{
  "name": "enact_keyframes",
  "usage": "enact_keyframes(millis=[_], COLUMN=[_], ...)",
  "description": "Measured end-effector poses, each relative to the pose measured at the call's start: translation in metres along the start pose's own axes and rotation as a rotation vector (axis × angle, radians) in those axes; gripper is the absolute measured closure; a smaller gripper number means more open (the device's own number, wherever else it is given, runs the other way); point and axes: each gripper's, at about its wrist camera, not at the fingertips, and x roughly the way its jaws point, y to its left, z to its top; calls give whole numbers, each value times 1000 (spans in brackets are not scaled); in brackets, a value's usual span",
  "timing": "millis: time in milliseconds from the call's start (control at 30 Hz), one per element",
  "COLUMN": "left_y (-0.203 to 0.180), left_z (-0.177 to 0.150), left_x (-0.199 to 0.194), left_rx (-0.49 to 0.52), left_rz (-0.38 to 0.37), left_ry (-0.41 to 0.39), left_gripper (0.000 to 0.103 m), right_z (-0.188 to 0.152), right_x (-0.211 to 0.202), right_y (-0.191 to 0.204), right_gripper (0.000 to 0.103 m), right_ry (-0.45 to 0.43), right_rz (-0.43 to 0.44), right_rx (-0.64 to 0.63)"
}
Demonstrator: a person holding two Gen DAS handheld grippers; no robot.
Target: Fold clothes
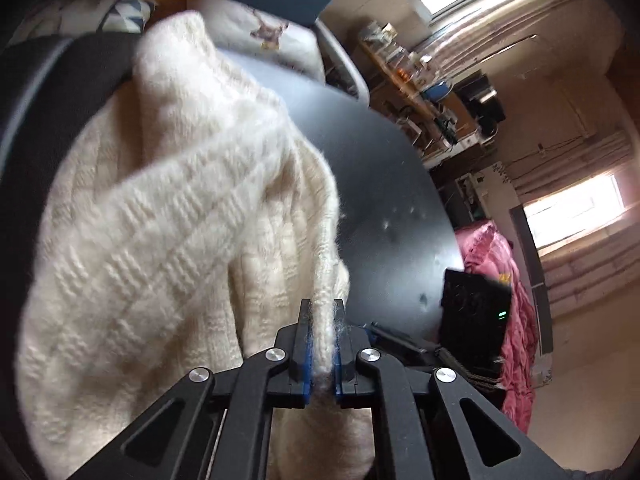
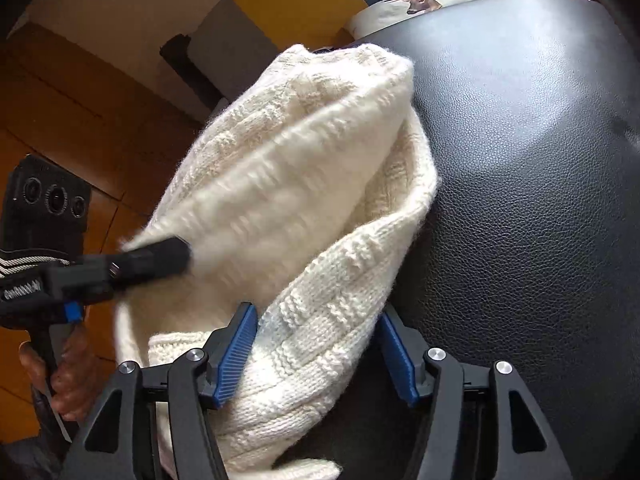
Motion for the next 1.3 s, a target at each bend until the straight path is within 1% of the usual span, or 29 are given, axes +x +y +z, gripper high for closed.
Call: enact_keyframes(millis=[33,67,100,133,233,333,400,467,533,633,700,767,800,833,867,900,933,967,1000,1033,1067,1100,1167,1233,1300], left_y=[-3,-4,-3,-1,17,49,79,108,134,164,174,179,180,181,182,182,182,181,180,180,179,177,175,172,170], left_z=[4,9,13,16,22,18,12,6,0,-8,-12,-15,-15,-15,-16,-16,-15,-15,-15,-14,-12,-11,-6,-2,1], left_x=[-14,-31,-48,-63,-107,-150,-175,-188,-196,-193,-188,-183,-184,-185,-186,-184,-181,-177,-174,-169,-163,-159,-151,-147,-148], left_rx=[7,13,15,14,-13,-63,-118,-177,-216,-273,-286,-289,-287,-286,-285,-281,-272,-264,-256,-249,-243,-240,-236,-232,-227], left_rz=[-10,-17,-17,-5,23,84,138,202,264,310,344,371,372,373,374,373,370,367,364,363,363,361,357,359,387], left_ry=[-52,-108,-157,-199,-296,-378,-415,-428,-414,-374,-353,-339,-341,-343,-345,-341,-328,-314,-301,-287,-275,-268,-261,-262,-266], left_gripper=[96,96,96,96,96,96,96,96,96,96,96,96,96,96,96,96,96,96,96,96,96,95,95,95,95], right_z=[0,-1,-2,-3,-4,-7,1,-4,9,17,20,21,23,27,32,37,47,51,56,57,61,65,76,84,87], right_x=[1,2,2,2,-1,-20,-35,-56,-69,-93,-105,-114,-115,-119,-126,-132,-134,-144,-154,-165,-168,-170,-156,-128,-86], right_y=[-1,-2,-3,-4,3,-1,-8,-21,-35,-47,-55,-62,-69,-76,-83,-89,-92,-86,-79,-64,-48,-32,-1,25,40], right_gripper=[65,79,84,85,88,88,88,88,88,88,88,88,88,88,88,86,85,84,79,79,79,76,75,75,75], right_ry=[-5,-10,-16,-24,-63,-112,-136,-145,-146,-136,-128,-100,-85,-75,-75,-77,-101,-148,-197,-259,-310,-357,-386,-327,-225], right_rz=[-30,-57,-62,-69,-191,-317,-400,-463,-533,-651,-736,-859,-919,-962,-978,-991,-985,-979,-973,-968,-928,-886,-761,-622,-543], right_rx=[-13,-25,-30,-38,-140,-253,-290,-299,-295,-278,-269,-286,-290,-277,-242,-208,-168,-146,-125,-130,-153,-176,-249,-344,-416])
